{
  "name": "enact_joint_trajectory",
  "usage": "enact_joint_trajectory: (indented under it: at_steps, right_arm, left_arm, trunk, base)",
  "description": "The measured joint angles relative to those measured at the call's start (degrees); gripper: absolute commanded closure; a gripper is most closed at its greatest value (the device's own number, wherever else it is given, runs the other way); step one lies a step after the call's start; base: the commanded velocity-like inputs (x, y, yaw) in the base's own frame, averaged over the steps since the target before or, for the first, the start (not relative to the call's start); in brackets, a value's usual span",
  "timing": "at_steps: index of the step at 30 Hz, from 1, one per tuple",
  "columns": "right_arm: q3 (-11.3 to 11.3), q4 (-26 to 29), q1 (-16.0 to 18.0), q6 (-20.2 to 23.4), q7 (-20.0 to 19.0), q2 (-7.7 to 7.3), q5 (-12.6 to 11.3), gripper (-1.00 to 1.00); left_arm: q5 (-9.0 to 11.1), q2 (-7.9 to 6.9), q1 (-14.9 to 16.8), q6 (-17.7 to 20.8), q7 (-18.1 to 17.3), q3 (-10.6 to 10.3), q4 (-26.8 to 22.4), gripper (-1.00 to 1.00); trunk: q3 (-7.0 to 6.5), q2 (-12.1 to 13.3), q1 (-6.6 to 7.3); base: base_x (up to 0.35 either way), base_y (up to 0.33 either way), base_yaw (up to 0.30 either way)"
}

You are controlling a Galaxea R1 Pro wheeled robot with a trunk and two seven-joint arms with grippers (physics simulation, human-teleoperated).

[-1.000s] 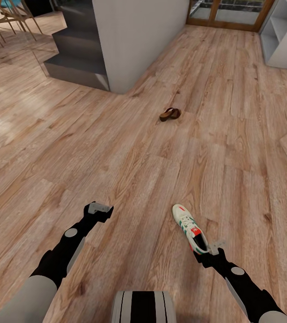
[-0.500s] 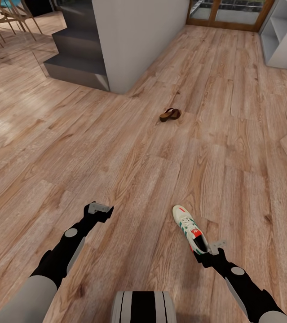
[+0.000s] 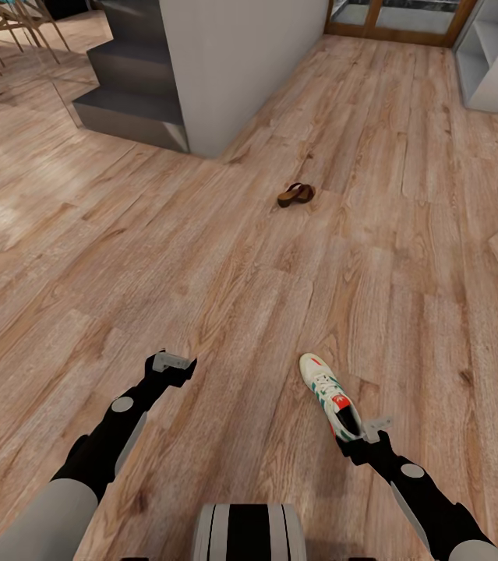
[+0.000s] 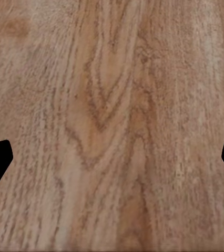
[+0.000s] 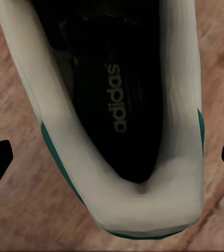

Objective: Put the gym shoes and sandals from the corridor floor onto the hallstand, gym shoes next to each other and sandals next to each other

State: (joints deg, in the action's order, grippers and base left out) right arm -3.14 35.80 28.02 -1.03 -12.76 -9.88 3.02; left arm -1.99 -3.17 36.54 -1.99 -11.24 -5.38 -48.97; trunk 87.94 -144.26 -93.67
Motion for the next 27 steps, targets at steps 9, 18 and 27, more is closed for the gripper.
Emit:
enact_joint_trajectory:
  at_steps: [9,18,27]
  right_arm:
    - [0.0,0.02,0.0,0.0,0.04,-0.01,0.0,-1.0]
    - [0.0,-0.03,0.0,0.0,0.04,-0.02,0.0,-1.0]
    - [0.0,-0.03,0.0,0.0,0.03,-0.02,0.0,-1.0]
  left_arm:
    - [0.0,-0.04,0.0,-0.04,-0.07,0.01,0.0,-1.0]
    - [0.06,-0.05,0.0,-0.07,-0.07,0.01,0.0,-1.0]
    - [0.06,-0.01,0.0,-0.02,-0.07,0.02,0.11,-1.0]
  trunk:
    - [1.12,-0.07,-0.13]
    - [1.12,-0.07,-0.13]
    - [1.78,-0.11,-0.2]
  base:
    - [0.0,0.0,0.0]
    - [0.0,0.0,0.0]
    - [0.0,0.0,0.0]
